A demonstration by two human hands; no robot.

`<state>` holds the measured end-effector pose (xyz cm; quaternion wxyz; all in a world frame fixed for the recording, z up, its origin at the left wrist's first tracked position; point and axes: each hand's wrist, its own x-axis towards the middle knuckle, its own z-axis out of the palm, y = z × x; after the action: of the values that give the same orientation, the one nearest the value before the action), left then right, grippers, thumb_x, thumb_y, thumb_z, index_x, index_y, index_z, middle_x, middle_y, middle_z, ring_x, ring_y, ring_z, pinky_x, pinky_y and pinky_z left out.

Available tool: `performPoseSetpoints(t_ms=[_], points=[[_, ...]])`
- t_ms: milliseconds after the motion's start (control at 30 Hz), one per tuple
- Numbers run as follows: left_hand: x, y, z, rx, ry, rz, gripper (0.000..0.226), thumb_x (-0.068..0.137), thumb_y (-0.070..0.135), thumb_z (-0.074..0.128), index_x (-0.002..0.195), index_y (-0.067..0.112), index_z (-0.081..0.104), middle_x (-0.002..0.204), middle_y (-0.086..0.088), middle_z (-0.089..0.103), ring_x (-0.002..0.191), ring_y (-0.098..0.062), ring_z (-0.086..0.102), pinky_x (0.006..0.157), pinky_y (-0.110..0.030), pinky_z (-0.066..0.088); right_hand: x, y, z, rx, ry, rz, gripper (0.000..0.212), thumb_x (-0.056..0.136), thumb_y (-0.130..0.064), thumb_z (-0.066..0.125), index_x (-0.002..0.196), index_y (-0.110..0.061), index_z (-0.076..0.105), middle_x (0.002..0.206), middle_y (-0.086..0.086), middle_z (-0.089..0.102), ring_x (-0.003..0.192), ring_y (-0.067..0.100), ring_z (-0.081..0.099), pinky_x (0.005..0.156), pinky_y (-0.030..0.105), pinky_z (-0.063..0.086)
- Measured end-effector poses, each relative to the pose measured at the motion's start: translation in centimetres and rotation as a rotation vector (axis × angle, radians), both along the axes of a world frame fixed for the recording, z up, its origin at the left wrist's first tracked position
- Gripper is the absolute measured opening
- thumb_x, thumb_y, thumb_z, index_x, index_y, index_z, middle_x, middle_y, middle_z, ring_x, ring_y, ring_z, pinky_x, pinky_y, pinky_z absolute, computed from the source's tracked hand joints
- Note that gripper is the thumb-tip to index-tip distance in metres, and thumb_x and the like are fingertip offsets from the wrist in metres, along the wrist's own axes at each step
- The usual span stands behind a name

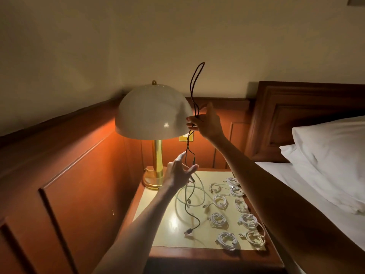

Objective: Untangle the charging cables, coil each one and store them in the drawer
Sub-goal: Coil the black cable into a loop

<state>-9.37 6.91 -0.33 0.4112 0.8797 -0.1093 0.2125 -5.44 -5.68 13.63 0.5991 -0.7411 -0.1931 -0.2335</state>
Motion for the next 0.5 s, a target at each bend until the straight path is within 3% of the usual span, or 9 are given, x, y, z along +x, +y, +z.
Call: performPoseSetpoints(t_ms=[100,167,267,333,433,500], points=[[1.3,-0.3,-0.2,-0.044,-0.080,0.107,0.024,0.096,0.032,0.062,0.112,0.016,0.069,0.085,-0.005,0.076,0.061,-0.007,0.066,0.051,-0.013,0.049,-0.4,-0.6,0.1,0.000,0.025,0.019,0.026,0.091,-0.001,0.068,0.108,0.008,0.050,0.094,0.023,0.073,0.070,0.025,0.073,0.064,0.031,0.062],[1.9,0.3,-0.2,-0.073,-0.114,0.156,0.019,0.096,0.027,0.062,0.102,0.013,0.073,0.082,-0.004,0.075,0.062,-0.006,0.067,0.050,-0.011,0.047,-0.5,-1.3,-0.1,0.038,0.038,0.016,0.023,0.092,0.000,0.067,0.107,0.010,0.052,0.095,0.024,0.073,0.069,0.022,0.073,0.065,0.031,0.063],[1.9,1.4,0.1,-0.120,-0.238,0.213,0.021,0.096,0.031,0.062,0.099,0.012,0.072,0.083,0.000,0.074,0.070,-0.007,0.069,0.055,-0.002,0.040,-0.4,-2.7,-0.5,0.116,0.076,0.015,0.015,0.093,0.000,0.064,0.104,0.004,0.054,0.097,0.023,0.074,0.074,0.023,0.075,0.068,0.034,0.063],[1.4,2.1,-0.3,-0.108,-0.274,0.220,0.030,0.090,0.041,0.068,0.108,0.017,0.069,0.087,0.006,0.073,0.073,-0.002,0.064,0.059,0.000,0.037,-0.2,-3.4,-0.5,0.184,0.082,0.016,0.011,0.094,-0.001,0.062,0.103,0.002,0.055,0.093,0.018,0.075,0.079,0.026,0.076,0.069,0.035,0.062],[1.2,2.4,-2.7,0.070,-0.046,0.142,0.062,0.074,0.049,0.081,0.125,0.025,0.059,0.097,0.011,0.069,0.084,-0.003,0.058,0.066,-0.012,0.041,-0.4,-3.4,-0.5,0.211,0.102,0.012,0.019,0.095,-0.001,0.062,0.109,0.009,0.055,0.093,0.016,0.075,0.080,0.026,0.076,0.069,0.034,0.062],[1.5,2.5,-3.9,0.154,0.100,0.142,0.050,0.075,0.047,0.081,0.118,0.028,0.065,0.102,0.009,0.073,0.081,-0.001,0.058,0.063,-0.010,0.041,-0.8,-3.0,-0.8,0.189,0.105,0.021,0.018,0.095,-0.001,0.062,0.109,0.008,0.055,0.092,0.015,0.075,0.079,0.025,0.076,0.069,0.033,0.062]])
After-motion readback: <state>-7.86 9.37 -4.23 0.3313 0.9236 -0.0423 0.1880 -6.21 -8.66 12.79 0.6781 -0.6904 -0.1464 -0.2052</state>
